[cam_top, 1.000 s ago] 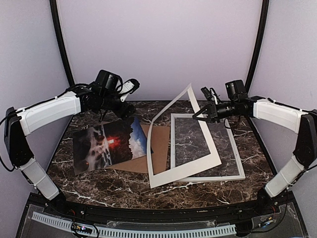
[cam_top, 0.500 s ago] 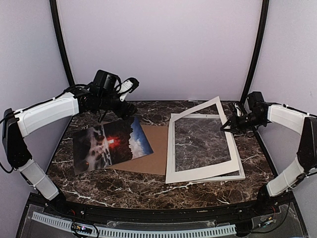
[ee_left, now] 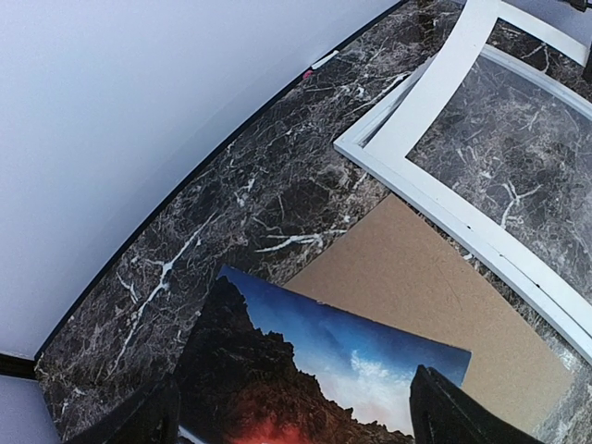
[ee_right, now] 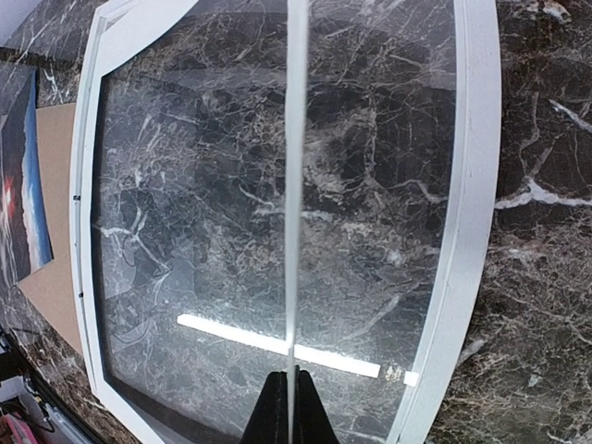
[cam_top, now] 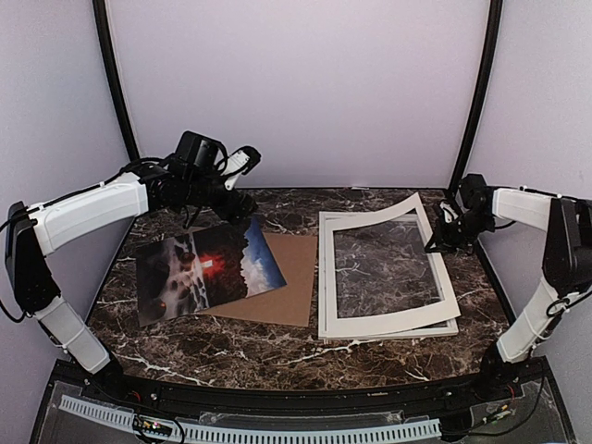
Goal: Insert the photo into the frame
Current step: Place the mat board on the glass panel.
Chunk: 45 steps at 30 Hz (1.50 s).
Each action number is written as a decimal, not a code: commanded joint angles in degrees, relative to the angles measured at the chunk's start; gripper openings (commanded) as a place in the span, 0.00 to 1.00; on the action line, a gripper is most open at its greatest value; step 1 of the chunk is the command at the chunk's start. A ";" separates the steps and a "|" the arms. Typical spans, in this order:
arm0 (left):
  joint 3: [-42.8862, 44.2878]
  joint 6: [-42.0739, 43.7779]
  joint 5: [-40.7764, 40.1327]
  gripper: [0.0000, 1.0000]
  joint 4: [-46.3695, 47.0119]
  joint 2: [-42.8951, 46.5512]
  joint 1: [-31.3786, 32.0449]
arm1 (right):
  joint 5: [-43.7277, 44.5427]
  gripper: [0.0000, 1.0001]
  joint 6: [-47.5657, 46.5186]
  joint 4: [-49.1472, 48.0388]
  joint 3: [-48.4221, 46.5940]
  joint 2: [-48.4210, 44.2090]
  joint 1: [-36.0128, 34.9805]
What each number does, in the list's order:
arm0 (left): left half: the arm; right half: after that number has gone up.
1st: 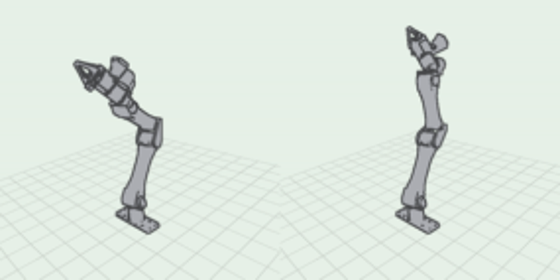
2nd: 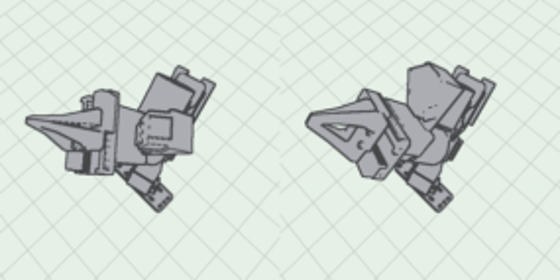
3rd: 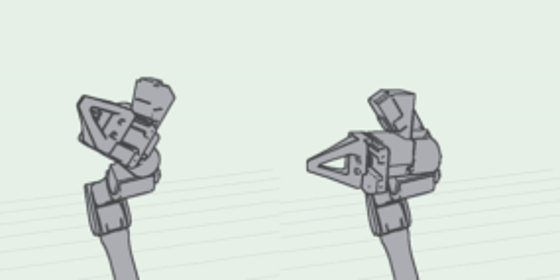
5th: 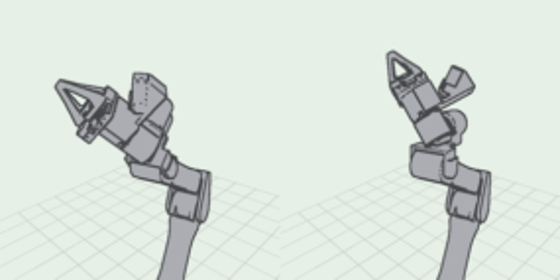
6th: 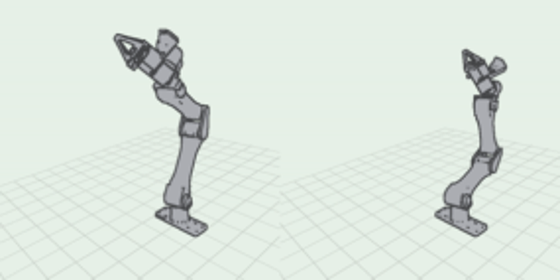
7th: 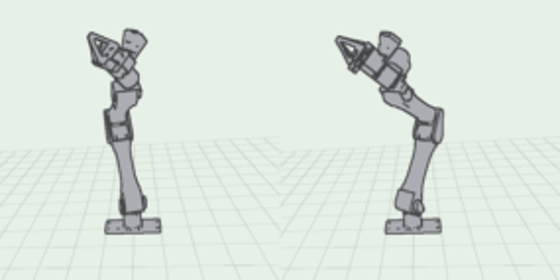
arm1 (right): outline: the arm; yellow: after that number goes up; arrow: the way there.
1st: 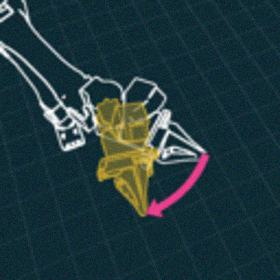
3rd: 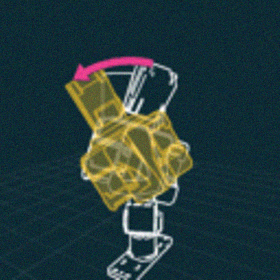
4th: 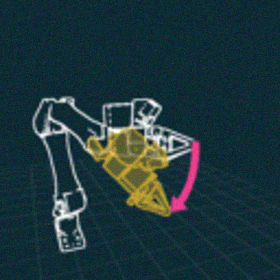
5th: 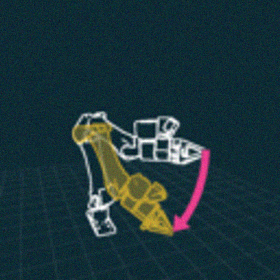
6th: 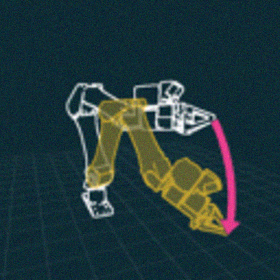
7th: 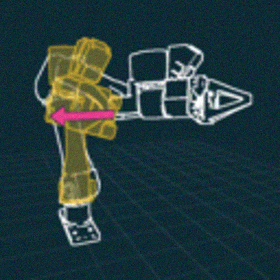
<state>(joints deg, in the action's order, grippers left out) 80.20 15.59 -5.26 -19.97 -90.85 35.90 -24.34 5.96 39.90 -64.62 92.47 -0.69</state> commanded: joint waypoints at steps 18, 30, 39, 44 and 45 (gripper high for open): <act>-0.32 -0.98 -0.44 0.90 -0.08 -1.08 1.01 | 1.90 0.00 2.48 -5.21 -1.57 4.55 0.16; -0.23 -1.15 -1.81 0.92 -0.45 -1.67 1.01 | 2.50 0.00 3.06 -7.32 -2.43 7.30 0.16; 0.72 -1.35 -2.99 0.94 -1.32 -1.86 1.09 | 2.38 0.00 3.03 -8.86 -2.51 9.34 0.16; 1.16 -1.40 -4.14 0.96 -1.33 -1.77 1.08 | 1.95 0.00 3.22 -9.31 -0.86 8.32 0.16; 1.18 -1.43 -4.23 0.96 -1.36 -1.82 1.09 | 1.93 0.00 3.33 -9.27 -0.52 7.96 0.16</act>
<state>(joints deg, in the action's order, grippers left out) 80.20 14.72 -8.23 -20.25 -93.12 36.60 -22.20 8.88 32.73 -66.04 101.47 -0.69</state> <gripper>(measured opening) 0.954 0.005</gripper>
